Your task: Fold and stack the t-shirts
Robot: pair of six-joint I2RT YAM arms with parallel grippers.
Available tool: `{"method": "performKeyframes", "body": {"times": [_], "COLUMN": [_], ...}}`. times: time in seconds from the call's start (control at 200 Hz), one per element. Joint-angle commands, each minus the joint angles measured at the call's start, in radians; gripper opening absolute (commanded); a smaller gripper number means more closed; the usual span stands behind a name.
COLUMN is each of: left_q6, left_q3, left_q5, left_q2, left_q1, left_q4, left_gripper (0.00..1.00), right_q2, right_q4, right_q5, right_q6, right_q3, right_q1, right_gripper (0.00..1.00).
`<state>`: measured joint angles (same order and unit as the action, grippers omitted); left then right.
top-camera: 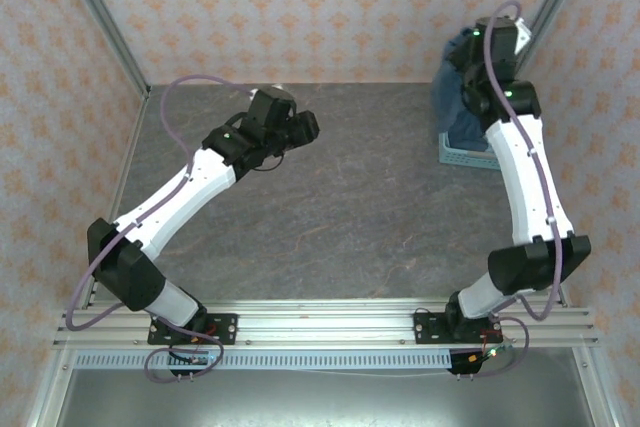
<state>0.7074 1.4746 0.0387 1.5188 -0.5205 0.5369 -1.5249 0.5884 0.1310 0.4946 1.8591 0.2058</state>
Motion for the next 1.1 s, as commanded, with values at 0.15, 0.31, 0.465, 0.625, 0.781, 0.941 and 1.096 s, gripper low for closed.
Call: {"method": "performKeyframes", "body": {"times": [0.15, 0.31, 0.465, 0.625, 0.781, 0.941, 1.096], "left_q6": [0.015, 0.022, 0.055, 0.078, 0.158, 0.236, 0.294], "left_q3": [-0.052, -0.128, -0.219, -0.341, -0.472, -0.474, -0.365], "left_q5": [-0.153, -0.214, -0.221, -0.07, 0.093, 0.135, 0.114], "left_q2": [-0.145, -0.22, -0.255, -0.264, -0.231, -0.085, 0.135], "left_q1": [0.141, 0.187, 0.212, 0.212, 0.157, 0.033, -0.019], "left_q4": [0.134, 0.191, 0.264, 0.247, 0.155, 0.023, -0.042], "left_gripper": [0.61, 0.63, 0.71, 0.75, 0.78, 0.82, 0.84], "right_q2": [-0.034, -0.273, -0.528, -0.478, -0.297, -0.137, -0.035], "right_q4": [-0.027, -0.03, 0.152, 0.192, 0.149, 0.137, 0.135], "right_q5": [0.087, -0.16, -0.367, -0.286, -0.233, -0.258, -0.277], "right_q6": [0.015, 0.052, 0.062, -0.012, 0.006, 0.007, -0.016], "right_q3": [-0.059, -0.042, 0.172, 0.155, -0.11, -0.363, -0.508], "right_q1": [0.452, 0.607, 0.627, 0.602, 0.463, 0.26, 0.112], "right_gripper": [0.0, 0.0, 0.46, 0.64, 0.68, 0.7, 0.7]}}
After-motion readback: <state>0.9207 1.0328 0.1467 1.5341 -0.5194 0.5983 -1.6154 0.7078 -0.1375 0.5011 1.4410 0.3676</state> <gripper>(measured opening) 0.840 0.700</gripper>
